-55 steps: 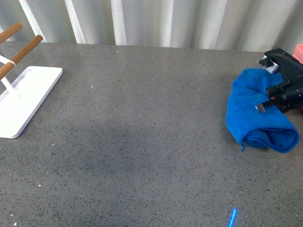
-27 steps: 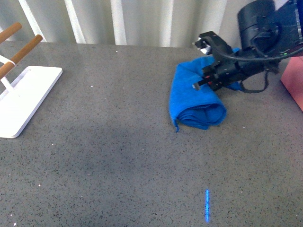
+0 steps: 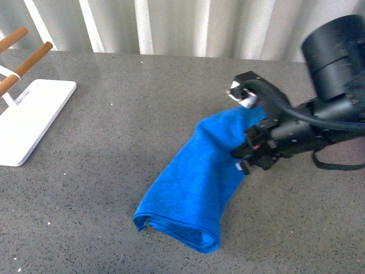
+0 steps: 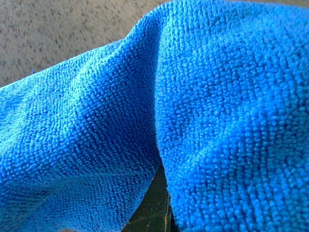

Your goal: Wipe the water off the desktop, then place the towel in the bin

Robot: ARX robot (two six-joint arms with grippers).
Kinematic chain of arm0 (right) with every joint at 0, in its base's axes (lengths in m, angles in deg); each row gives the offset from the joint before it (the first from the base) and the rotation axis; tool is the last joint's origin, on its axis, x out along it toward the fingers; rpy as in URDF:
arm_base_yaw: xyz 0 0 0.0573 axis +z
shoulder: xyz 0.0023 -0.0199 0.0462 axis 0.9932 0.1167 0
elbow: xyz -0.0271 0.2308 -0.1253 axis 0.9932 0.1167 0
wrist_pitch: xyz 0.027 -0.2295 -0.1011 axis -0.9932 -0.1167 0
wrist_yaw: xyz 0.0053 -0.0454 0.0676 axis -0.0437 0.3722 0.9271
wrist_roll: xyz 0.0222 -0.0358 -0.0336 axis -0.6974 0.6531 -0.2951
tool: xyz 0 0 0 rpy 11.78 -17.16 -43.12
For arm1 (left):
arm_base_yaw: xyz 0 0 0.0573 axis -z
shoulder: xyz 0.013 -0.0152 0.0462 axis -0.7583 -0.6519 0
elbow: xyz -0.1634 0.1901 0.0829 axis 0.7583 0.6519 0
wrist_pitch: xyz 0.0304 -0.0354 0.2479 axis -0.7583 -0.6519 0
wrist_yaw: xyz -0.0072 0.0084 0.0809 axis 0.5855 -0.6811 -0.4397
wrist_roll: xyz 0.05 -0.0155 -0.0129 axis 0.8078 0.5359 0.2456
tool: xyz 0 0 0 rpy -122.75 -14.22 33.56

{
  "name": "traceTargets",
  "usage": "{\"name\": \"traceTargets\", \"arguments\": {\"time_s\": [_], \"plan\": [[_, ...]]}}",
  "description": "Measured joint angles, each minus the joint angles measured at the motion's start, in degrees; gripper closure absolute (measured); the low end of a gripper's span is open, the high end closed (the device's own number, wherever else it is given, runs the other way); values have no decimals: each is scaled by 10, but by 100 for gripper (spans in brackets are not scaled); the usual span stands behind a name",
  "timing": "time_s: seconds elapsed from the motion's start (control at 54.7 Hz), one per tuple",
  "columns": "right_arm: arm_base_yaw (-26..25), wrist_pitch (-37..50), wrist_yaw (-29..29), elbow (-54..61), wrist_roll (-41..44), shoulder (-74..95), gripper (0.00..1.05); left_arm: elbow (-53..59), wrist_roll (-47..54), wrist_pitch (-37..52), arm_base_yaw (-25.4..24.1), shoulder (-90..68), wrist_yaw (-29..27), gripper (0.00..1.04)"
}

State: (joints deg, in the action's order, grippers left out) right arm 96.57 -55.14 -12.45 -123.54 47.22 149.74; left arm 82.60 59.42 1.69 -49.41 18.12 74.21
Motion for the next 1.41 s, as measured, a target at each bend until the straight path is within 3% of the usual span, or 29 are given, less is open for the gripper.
{"name": "traceTargets", "arguments": {"time_s": [0.238,0.347,0.621,0.749,0.896,1.06,1.407], "plan": [[-110,-36,-7,48,66,-87,101,0,0,0,0,0,0,7],[-134,-50,-11,47,84,-106,101,0,0,0,0,0,0,7],[-97,-108,-33,-29,100,-156,101,0,0,0,0,0,0,7],[-79,-152,-52,-118,93,-175,101,0,0,0,0,0,0,7],[-93,-197,-83,-223,89,-187,101,0,0,0,0,0,0,7],[-187,-285,-118,-370,94,-194,101,0,0,0,0,0,0,7],[-323,-343,-135,-405,116,-156,101,0,0,0,0,0,0,7]]}}
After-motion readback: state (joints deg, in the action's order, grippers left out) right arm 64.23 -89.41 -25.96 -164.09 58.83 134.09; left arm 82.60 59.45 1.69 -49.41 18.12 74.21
